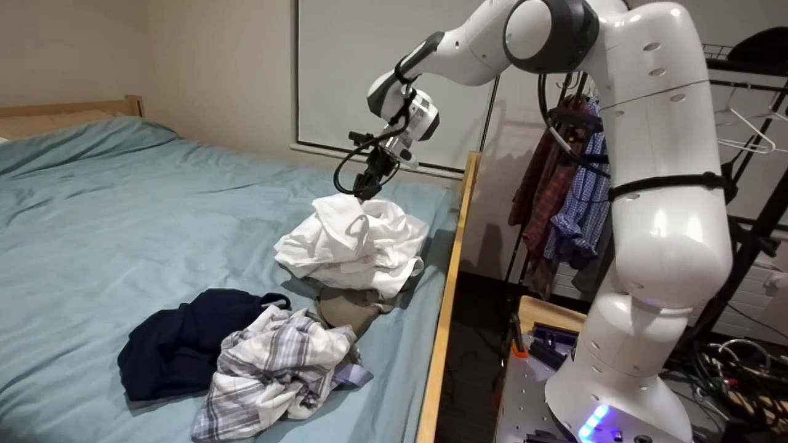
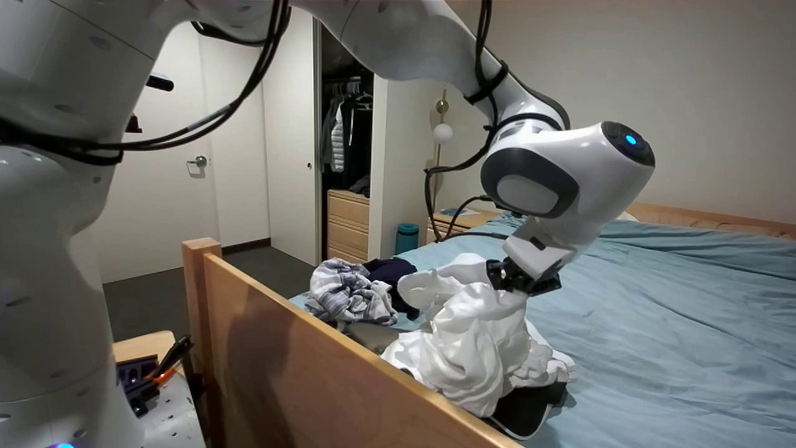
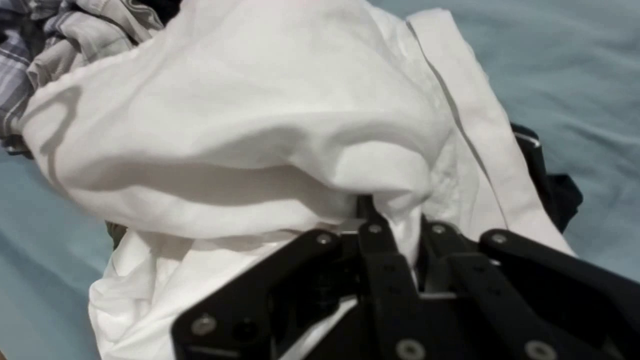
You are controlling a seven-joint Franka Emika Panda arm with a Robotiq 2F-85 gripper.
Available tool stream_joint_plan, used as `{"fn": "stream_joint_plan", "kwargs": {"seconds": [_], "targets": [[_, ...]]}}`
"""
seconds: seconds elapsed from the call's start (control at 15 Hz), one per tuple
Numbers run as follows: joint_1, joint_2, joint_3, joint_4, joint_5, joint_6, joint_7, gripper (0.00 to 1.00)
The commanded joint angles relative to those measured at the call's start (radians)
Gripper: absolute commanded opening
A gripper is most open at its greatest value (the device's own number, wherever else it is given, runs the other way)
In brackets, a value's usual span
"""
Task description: Move the clothes from left to right
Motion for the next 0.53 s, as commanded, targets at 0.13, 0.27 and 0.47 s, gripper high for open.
{"fn": "stream_joint_plan", "kwargs": {"seconds": [0.13, 0.27, 0.47], "targets": [[-0.019, 0.051, 0.005, -0.085, 0.211, 0.095, 0.057, 0.08], [0.013, 0.1, 0.007, -0.067, 0.224, 0.121, 0.101, 0.08], [0.041, 0.186, -0.007, -0.022, 0.198, 0.178, 0.235, 0.08]]}}
